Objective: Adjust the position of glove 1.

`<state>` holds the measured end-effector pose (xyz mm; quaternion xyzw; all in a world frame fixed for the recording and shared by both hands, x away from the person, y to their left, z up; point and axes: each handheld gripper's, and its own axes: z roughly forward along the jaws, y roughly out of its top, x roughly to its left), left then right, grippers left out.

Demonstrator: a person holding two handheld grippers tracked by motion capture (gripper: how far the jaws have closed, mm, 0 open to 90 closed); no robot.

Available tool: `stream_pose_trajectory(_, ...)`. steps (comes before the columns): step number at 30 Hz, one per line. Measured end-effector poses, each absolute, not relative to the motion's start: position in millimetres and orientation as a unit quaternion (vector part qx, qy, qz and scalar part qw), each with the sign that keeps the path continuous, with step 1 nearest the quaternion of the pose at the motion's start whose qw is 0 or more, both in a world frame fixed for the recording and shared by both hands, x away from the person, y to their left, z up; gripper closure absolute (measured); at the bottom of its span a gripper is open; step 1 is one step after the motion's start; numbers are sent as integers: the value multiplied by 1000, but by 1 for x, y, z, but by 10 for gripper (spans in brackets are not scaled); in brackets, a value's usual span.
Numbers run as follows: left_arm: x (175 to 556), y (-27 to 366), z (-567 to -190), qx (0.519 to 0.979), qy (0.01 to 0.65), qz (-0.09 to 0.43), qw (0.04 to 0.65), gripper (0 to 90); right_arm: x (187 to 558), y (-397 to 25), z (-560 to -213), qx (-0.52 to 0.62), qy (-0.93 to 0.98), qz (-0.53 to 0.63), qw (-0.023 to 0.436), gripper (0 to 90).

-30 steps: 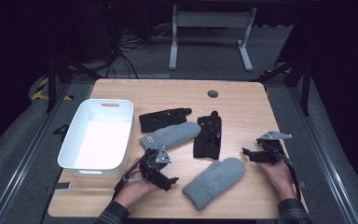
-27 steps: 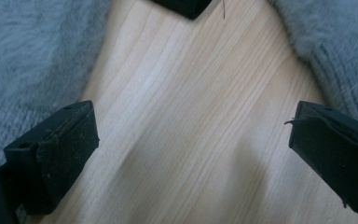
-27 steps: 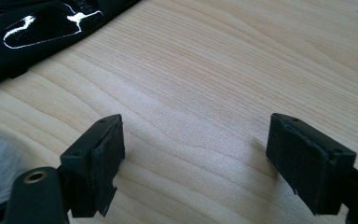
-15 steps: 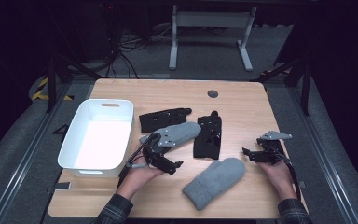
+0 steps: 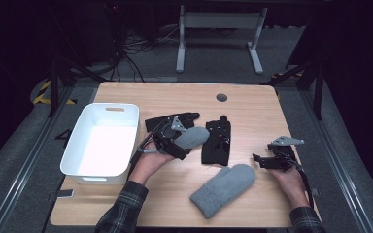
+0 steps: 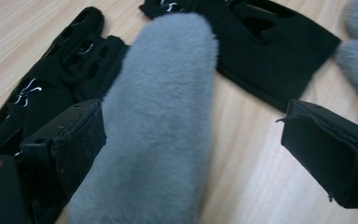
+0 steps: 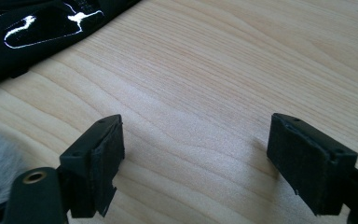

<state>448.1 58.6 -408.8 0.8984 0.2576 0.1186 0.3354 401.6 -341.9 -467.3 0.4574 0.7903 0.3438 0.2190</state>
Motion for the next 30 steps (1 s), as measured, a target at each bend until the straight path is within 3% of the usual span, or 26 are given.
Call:
stream_pose_trajectory(21,479,59,-456,919,298,78,245,37,402,-342,-467,454,792,345,217,193)
stream_pose_trajectory(26,480,61,-454,918,299,72,250,108,402,-342,-467,454,792,345,217,194)
stream_pose_trajectory(30,478,67,-451,917,294,74,258,241,401,-342,-467,454,792,345,217,194)
